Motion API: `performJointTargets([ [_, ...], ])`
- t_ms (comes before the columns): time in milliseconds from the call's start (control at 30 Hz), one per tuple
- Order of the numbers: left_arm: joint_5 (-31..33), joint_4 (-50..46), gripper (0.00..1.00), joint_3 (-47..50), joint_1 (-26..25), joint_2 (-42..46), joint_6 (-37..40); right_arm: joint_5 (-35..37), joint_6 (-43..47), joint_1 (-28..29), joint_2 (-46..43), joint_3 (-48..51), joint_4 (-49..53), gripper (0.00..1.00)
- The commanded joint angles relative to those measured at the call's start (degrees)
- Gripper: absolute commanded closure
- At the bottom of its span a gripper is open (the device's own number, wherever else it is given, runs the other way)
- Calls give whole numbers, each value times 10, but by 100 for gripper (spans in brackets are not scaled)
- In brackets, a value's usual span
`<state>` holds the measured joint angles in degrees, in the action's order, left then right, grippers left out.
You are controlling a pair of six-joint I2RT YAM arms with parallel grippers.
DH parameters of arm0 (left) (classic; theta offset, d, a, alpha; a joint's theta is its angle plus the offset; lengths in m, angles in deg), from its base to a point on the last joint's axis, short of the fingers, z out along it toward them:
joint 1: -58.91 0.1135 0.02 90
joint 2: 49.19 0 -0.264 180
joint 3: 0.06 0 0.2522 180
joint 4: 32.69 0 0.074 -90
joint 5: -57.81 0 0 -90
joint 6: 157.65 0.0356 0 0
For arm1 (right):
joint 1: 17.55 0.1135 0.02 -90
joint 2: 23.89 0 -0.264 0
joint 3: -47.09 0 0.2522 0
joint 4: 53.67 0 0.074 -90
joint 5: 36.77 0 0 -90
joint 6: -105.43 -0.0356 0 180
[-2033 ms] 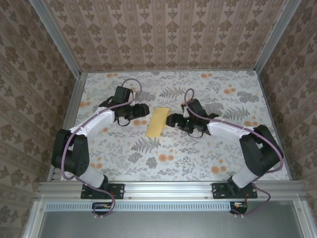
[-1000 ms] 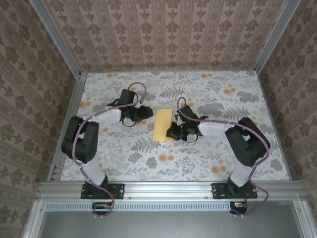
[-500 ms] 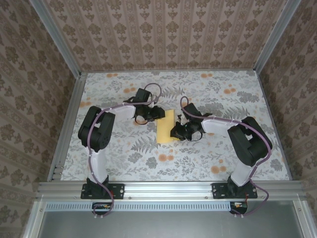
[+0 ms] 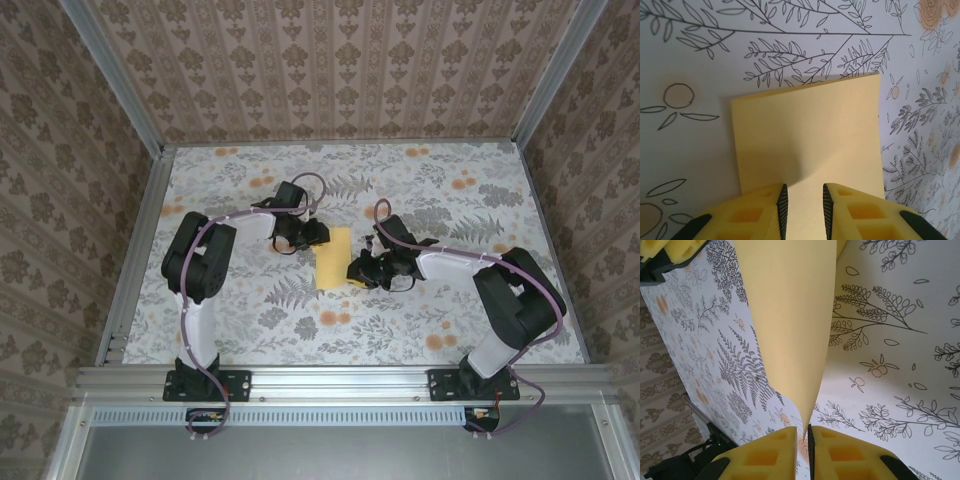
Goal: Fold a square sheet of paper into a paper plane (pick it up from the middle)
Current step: Third fold the triangle at the center of the table.
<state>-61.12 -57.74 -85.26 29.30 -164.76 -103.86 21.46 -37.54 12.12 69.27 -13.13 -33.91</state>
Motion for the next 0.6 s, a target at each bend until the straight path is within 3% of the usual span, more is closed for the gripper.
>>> performJointTargets([
  [0, 1, -11, 73, -15, 0, -16, 13, 2, -20, 5, -8, 1, -24, 89],
  [267, -2, -13, 73, -15, -1, -21, 15, 4, -23, 7, 21, -26, -69, 97],
  [567, -2, -27, 73, -22, -1, -12, 24, 6, -8, 14, 94, -88, -117, 98],
])
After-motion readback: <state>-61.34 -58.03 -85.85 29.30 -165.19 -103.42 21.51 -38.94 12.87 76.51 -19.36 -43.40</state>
